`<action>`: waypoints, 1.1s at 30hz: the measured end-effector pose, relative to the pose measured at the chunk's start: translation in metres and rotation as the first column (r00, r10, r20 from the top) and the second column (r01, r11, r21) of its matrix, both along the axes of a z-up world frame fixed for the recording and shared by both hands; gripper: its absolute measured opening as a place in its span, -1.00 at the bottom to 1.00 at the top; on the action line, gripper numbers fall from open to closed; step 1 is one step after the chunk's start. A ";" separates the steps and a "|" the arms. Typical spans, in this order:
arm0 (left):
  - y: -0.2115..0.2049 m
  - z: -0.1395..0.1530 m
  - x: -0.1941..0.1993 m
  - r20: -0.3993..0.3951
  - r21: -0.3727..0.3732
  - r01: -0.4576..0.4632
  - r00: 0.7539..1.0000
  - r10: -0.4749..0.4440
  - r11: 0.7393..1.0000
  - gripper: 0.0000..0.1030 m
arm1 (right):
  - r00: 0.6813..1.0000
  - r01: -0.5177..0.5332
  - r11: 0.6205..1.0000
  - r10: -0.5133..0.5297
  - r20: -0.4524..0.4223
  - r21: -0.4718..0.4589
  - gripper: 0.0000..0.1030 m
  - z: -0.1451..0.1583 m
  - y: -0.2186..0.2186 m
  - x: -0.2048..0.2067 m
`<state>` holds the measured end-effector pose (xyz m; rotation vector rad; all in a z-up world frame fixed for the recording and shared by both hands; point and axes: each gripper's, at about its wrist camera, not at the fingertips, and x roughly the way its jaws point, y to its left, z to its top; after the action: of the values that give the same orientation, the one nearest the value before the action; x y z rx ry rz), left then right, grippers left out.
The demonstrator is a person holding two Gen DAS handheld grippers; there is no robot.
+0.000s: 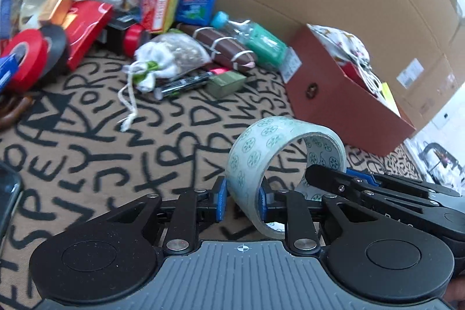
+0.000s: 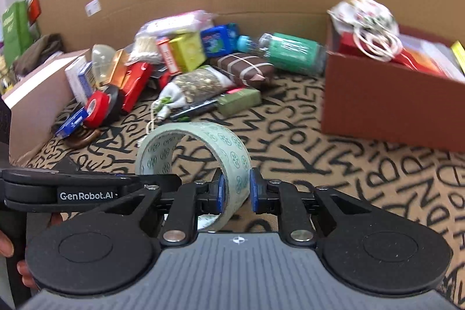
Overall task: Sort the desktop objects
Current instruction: 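Carry the clear tape roll with both grippers toward the brown box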
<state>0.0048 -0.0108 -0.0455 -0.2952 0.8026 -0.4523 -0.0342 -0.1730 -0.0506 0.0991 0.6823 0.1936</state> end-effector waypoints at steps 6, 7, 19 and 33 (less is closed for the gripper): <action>-0.009 -0.001 -0.004 0.006 0.029 -0.011 1.000 0.011 1.000 -0.04 | 1.000 0.017 0.999 -0.016 -0.008 0.051 -0.55 -0.007 -0.014 -0.004; -0.009 -0.001 -0.004 0.003 0.032 -0.017 1.000 0.017 0.999 -0.01 | 1.000 0.019 0.998 -0.019 -0.009 0.059 -0.54 -0.008 -0.016 -0.004; -0.029 0.004 -0.006 -0.002 0.081 0.007 1.000 -0.007 0.997 -0.63 | 1.000 0.002 0.997 -0.004 0.023 0.080 -0.63 -0.008 -0.025 -0.012; -0.104 0.053 -0.014 0.148 0.089 0.147 0.976 -0.159 0.985 -0.62 | 0.971 0.142 0.987 -0.154 0.183 0.075 -0.63 0.030 -0.084 -0.051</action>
<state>-0.0095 -0.1143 0.0077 -0.1248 0.6921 -0.5798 -0.0851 -0.2574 -0.0203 0.1881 0.4778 0.0792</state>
